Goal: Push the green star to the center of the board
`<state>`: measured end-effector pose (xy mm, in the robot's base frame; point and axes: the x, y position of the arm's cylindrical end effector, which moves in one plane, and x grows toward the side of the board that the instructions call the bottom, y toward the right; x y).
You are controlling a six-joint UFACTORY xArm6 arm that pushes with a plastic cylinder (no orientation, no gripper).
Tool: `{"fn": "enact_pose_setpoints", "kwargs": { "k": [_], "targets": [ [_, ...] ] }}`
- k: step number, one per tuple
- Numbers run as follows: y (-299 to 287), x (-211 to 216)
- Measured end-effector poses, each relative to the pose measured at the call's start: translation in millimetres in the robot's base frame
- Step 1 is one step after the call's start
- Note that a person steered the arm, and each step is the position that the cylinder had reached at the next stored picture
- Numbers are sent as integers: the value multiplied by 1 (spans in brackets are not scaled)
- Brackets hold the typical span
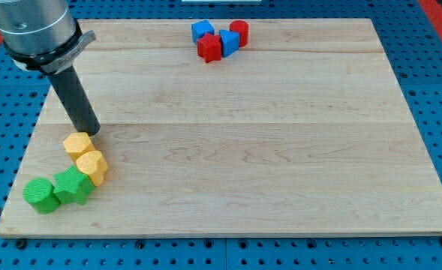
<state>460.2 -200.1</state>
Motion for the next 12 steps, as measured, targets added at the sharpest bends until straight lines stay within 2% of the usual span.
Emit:
{"fn": "enact_pose_setpoints", "kwargs": {
  "k": [1, 2, 3, 4, 5, 6, 9, 11, 12],
  "targets": [
    [0, 0],
    [-40, -14],
    [-105, -4],
    [-104, 12],
    [-99, 96],
    [-96, 133],
    [57, 112],
    [79, 55],
    [78, 87]
  ]
}}
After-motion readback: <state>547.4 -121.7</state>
